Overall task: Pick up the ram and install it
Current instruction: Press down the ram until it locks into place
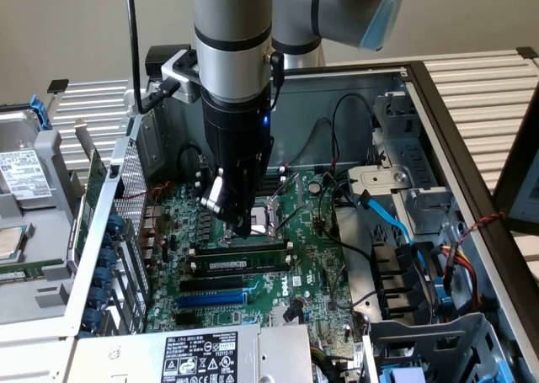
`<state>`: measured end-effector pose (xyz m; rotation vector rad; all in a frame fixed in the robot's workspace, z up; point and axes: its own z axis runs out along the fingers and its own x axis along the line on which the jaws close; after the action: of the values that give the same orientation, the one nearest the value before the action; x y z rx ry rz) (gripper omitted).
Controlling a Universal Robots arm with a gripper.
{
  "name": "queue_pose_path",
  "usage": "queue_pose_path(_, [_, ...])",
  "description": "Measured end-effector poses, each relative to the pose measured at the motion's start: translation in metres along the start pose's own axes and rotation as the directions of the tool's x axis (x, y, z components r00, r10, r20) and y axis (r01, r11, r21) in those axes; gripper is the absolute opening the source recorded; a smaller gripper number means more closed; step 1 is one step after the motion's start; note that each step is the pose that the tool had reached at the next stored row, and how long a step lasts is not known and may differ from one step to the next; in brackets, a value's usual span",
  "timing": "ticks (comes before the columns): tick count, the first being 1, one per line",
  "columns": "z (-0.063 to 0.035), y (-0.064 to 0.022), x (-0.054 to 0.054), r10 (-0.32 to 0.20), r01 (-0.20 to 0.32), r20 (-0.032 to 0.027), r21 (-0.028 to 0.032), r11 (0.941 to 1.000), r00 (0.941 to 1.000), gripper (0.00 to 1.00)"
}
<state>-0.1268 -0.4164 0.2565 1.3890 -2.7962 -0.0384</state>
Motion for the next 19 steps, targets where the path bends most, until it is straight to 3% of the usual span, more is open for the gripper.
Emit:
queue_pose_path(7, [0.0,0.0,0.0,0.109,-0.109,0.0032,-0.0008,0.9941,0.9941,0.1])
queue_pose_path(14, [0.0,-0.0001,0.0,0.208,-0.208,0.0055,-0.0012,0.978,0.978,0.1])
queue_pose_path(19, [0.0,-0.0001,0.0001,0.259,-0.258,-0.0019,0.0079,0.966,0.966,0.1])
